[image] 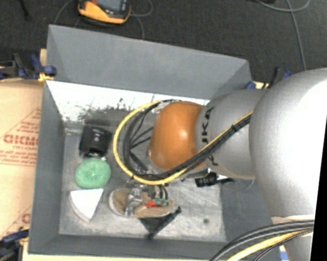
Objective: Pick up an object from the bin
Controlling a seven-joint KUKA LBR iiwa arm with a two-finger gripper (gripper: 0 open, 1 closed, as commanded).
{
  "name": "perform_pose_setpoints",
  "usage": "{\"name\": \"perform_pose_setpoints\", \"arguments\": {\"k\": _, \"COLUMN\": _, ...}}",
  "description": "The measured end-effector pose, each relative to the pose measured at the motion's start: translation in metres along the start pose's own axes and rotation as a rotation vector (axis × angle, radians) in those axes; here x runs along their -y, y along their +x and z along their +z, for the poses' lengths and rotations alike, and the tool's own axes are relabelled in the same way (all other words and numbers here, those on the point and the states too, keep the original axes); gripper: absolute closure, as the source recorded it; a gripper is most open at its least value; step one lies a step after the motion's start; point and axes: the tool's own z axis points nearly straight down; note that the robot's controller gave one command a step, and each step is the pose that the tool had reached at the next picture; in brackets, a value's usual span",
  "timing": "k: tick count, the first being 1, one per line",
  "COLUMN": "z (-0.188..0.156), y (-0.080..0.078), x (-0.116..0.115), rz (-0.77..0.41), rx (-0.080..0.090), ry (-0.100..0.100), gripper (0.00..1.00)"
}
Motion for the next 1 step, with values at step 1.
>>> {"name": "perform_pose_setpoints", "arguments": {"k": 1, "z": -0.1578, "y": 0.0134, "x": 0.0111, "rz": 0.005, "rx": 0.016, "ry": 0.003, "gripper": 1.0}}
